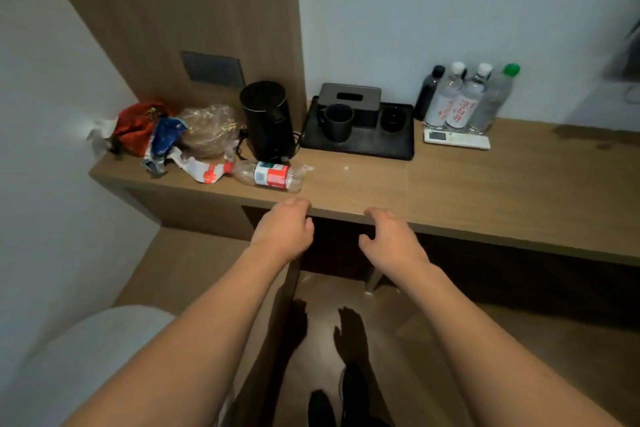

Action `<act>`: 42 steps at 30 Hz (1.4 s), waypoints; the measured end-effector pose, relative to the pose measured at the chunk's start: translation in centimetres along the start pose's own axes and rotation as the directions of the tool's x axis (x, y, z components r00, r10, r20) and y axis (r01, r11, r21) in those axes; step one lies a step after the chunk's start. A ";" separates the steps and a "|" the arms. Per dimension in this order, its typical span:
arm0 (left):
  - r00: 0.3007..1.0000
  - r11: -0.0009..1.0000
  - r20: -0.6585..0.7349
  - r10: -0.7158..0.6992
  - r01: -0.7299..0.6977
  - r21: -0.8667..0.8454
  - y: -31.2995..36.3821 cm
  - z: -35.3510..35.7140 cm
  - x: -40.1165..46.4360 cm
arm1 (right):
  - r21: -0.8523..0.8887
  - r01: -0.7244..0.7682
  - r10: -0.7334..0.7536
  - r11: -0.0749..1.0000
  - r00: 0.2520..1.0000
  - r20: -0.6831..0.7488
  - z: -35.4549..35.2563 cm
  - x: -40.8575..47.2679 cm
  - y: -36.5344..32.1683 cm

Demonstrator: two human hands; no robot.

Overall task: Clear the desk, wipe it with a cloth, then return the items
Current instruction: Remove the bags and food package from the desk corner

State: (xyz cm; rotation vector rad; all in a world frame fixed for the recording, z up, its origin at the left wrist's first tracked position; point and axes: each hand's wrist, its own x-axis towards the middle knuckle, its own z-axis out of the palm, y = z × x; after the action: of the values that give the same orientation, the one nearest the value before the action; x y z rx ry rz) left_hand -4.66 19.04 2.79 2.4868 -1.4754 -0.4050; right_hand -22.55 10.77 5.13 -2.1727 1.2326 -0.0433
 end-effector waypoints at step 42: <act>0.820 0.774 -0.033 -0.571 0.525 -0.355 -32.6 -1.8 13.9 | -0.586 0.480 -0.250 0.653 0.867 0.432 22.3 34.4 -23.4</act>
State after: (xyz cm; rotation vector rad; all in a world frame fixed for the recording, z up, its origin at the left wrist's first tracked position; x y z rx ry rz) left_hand 29.03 22.22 -7.86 2.5519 -0.5306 -0.5114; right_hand 21.85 3.60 -9.37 -2.8905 0.6276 0.6728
